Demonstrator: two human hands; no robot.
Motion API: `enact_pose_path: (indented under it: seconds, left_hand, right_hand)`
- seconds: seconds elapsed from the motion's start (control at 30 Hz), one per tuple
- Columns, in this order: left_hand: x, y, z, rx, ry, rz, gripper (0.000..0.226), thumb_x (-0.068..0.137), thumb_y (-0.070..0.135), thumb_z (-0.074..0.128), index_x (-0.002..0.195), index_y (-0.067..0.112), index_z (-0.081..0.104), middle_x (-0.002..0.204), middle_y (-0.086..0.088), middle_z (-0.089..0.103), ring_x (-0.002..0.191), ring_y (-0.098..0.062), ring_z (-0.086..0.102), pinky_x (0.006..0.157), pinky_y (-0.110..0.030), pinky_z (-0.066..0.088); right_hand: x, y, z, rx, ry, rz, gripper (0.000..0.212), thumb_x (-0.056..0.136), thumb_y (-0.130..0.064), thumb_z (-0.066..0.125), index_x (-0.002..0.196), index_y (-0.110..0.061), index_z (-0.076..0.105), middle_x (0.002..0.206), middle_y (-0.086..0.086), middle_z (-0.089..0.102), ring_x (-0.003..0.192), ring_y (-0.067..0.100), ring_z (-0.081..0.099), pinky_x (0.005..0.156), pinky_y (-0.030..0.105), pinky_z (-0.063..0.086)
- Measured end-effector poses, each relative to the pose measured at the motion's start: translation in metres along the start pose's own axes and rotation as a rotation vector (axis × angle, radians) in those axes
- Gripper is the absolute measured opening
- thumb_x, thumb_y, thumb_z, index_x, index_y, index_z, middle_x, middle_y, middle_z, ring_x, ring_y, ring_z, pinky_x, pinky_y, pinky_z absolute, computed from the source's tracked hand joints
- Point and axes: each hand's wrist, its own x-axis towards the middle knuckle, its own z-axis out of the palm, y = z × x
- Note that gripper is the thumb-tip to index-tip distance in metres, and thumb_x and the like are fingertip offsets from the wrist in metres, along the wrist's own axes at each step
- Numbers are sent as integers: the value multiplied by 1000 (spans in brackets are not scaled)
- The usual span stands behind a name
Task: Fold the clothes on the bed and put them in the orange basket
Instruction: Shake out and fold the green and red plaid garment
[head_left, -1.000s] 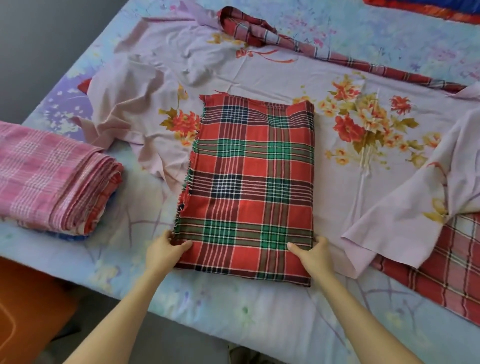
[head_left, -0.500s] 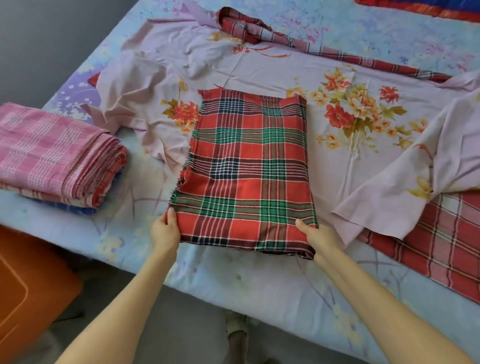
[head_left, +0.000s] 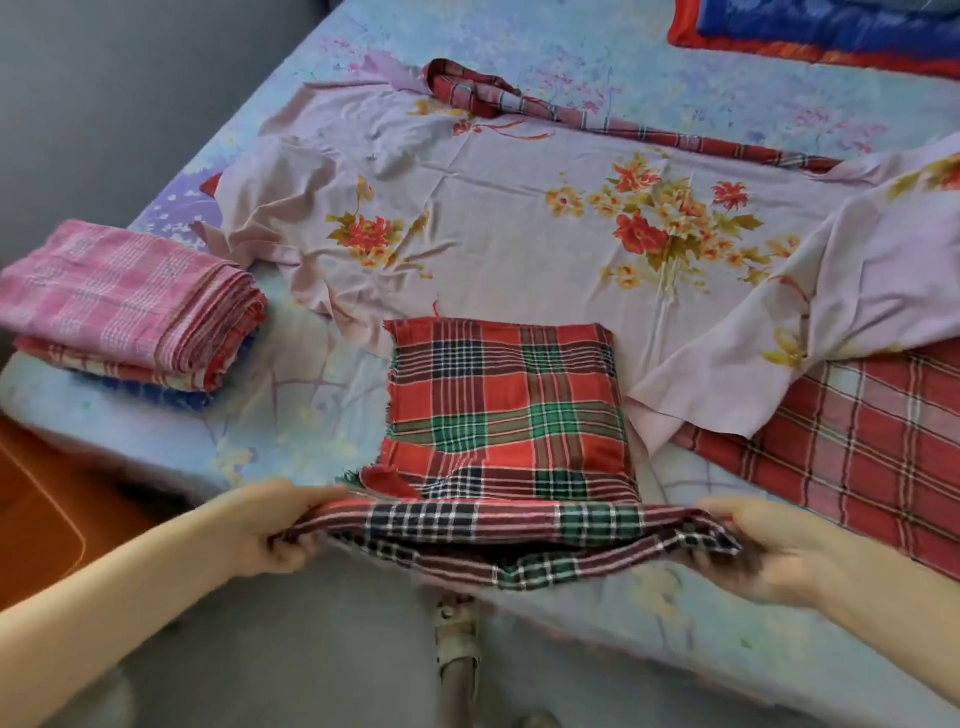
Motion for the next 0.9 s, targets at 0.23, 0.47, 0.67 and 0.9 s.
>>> enact_pose_path:
  seconds: [0.23, 0.47, 0.67, 0.9]
  left_hand:
    - [93, 113, 29, -377, 28, 54, 36, 93, -3, 25, 61, 12, 32, 28, -1, 31, 21, -5, 30, 24, -10, 15]
    - [168, 175, 26, -685, -1, 177, 31, 88, 29, 63, 107, 9, 51, 101, -8, 49, 72, -14, 54, 48, -17, 53]
    - [228, 163, 25, 143, 288, 545, 31, 75, 30, 77, 92, 5, 68, 71, -4, 65, 58, -16, 57, 56, -30, 51]
    - [261, 167, 54, 490, 748, 464, 42, 92, 34, 53, 119, 1, 52, 115, -22, 60, 106, -40, 55, 87, -46, 45]
  right_hand:
    - [74, -106, 36, 257, -33, -203, 31, 92, -22, 53, 103, 7, 52, 98, 32, 51, 58, 33, 66, 43, 24, 54]
    - [146, -158, 69, -211, 173, -416, 20, 76, -16, 73, 84, -5, 58, 63, 6, 58, 39, 4, 55, 32, 15, 41]
    - [202, -181, 70, -310, 493, -638, 29, 88, -23, 64, 65, -11, 51, 54, 3, 45, 26, 3, 34, 29, 12, 21]
    - [224, -175, 81, -900, 908, -616, 47, 89, -47, 56, 115, -8, 56, 94, 13, 67, 87, 30, 63, 69, 31, 42]
